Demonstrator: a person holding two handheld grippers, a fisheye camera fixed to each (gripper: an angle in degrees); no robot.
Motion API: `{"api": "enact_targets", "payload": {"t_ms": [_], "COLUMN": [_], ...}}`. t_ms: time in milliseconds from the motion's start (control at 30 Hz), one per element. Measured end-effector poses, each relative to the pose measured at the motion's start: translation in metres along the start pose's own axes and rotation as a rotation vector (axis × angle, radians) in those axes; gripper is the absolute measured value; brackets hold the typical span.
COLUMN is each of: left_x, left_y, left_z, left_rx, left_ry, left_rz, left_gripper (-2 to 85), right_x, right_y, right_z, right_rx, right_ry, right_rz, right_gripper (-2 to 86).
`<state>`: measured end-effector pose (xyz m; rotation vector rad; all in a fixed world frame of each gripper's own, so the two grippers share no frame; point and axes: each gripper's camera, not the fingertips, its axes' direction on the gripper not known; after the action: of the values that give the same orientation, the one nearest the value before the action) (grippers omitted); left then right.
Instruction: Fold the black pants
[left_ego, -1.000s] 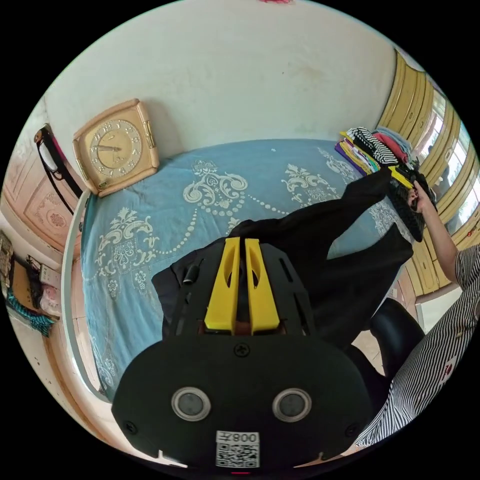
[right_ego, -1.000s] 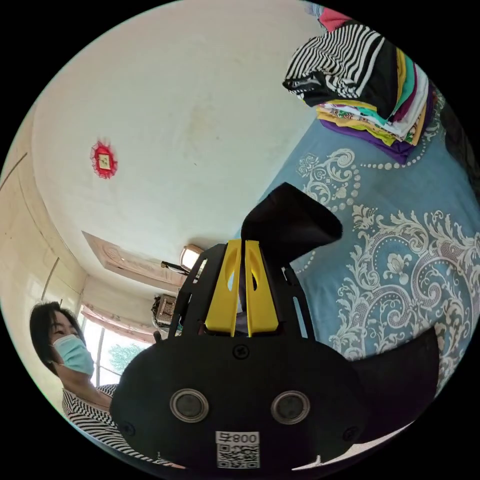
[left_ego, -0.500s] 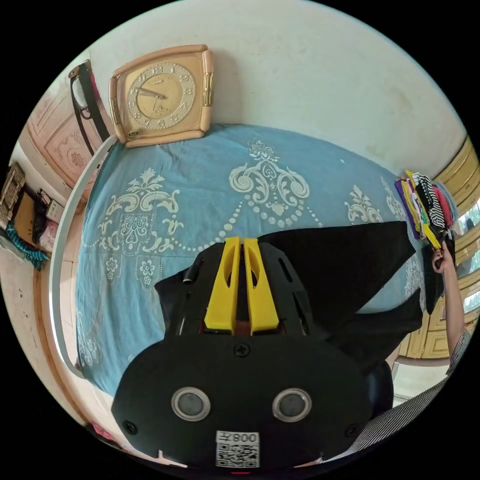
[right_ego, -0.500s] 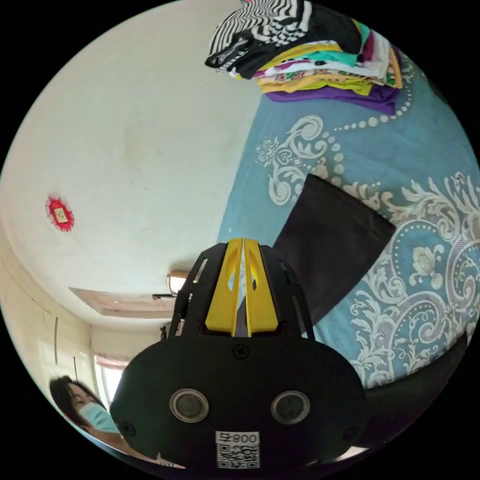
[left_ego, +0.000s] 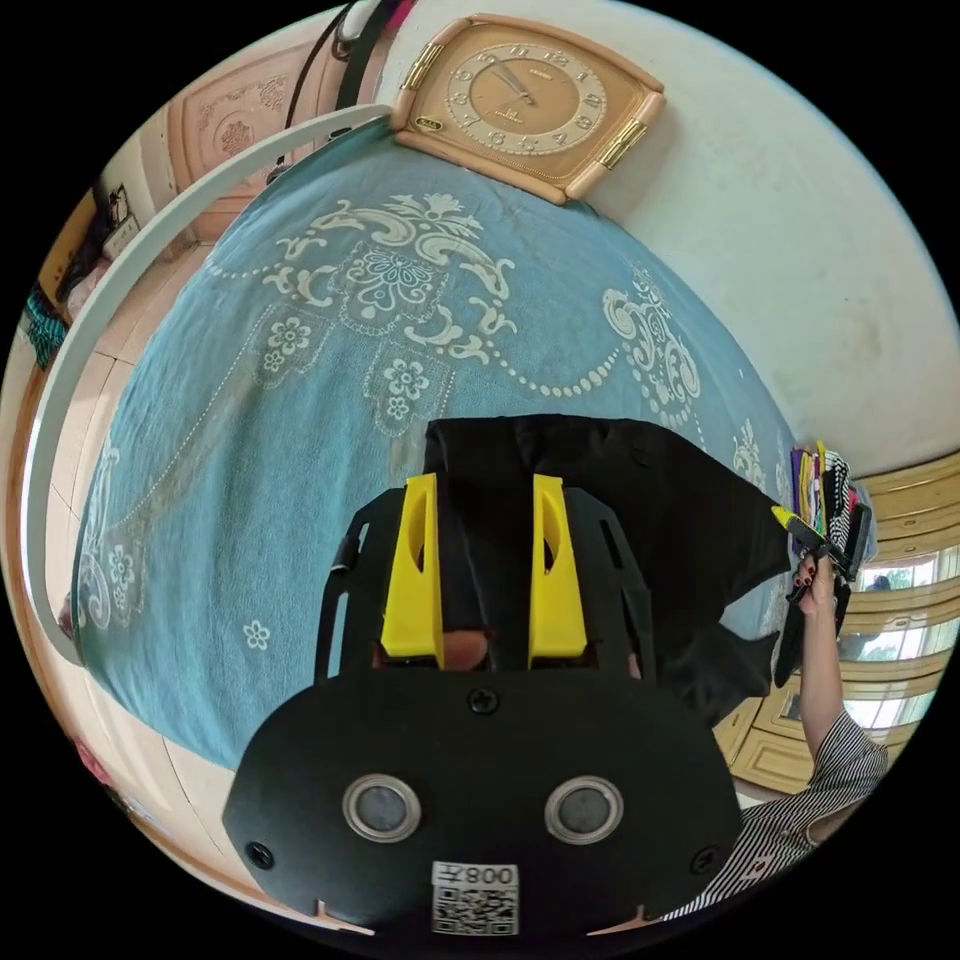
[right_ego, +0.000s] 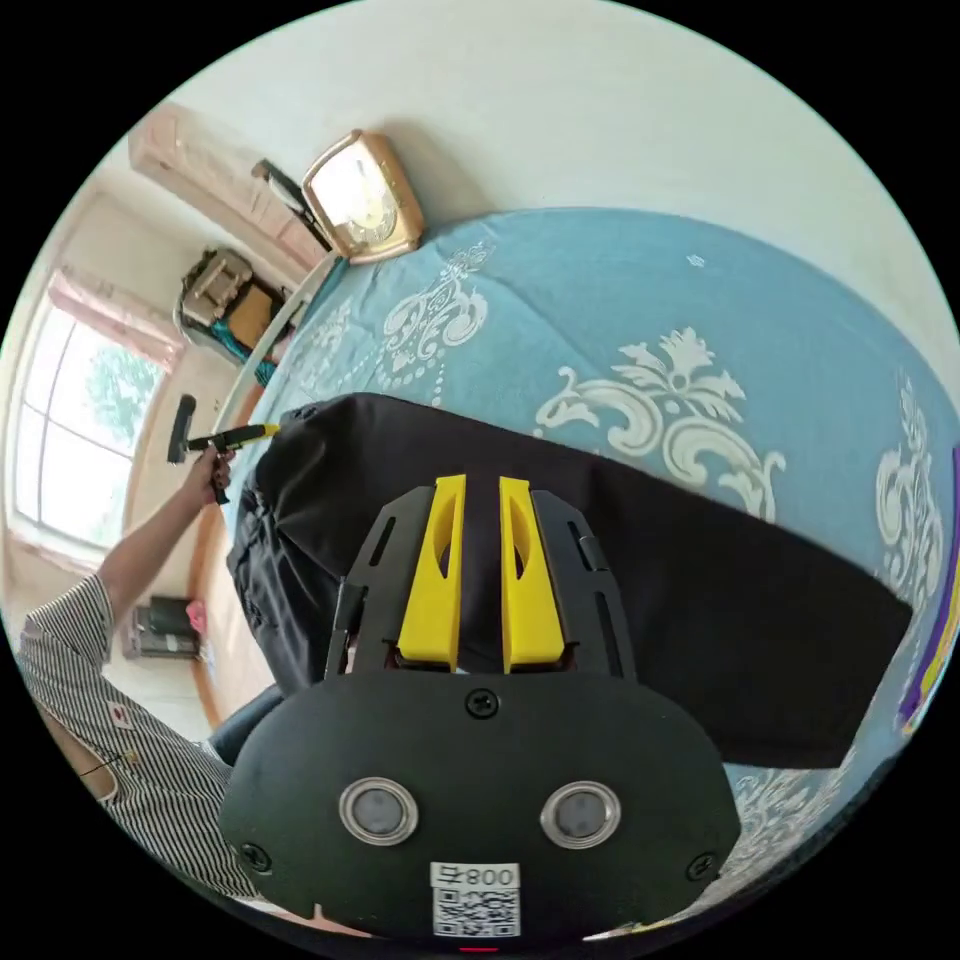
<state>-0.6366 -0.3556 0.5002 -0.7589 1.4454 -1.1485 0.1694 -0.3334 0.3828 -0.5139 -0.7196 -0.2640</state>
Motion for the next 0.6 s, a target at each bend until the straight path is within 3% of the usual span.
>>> {"api": "enact_targets", "payload": {"t_ms": [233,367,600], "left_x": [0.003,0.003,0.008], "left_y": [0.003,0.009,0.0], "left_z": [-0.033,-0.069,-0.148], "left_rx": [0.023,0.094,0.236], "left_ry": [-0.108,-0.085,-0.119], "left_rz": [0.069,0.12,0.236], "left_gripper": [6.2,2.4,1.6], "right_x": [-0.087,-0.115,-0.142], "right_y": [-0.061,-0.056,-0.063], "right_z": [0.118,0.143,0.145], "right_rx": [-0.216,-0.18,-0.072], "right_ry": [0.261,0.348,0.409], "right_rz": [-0.262,-0.326,-0.324], "right_gripper": [8.7,2.6,0.5]}}
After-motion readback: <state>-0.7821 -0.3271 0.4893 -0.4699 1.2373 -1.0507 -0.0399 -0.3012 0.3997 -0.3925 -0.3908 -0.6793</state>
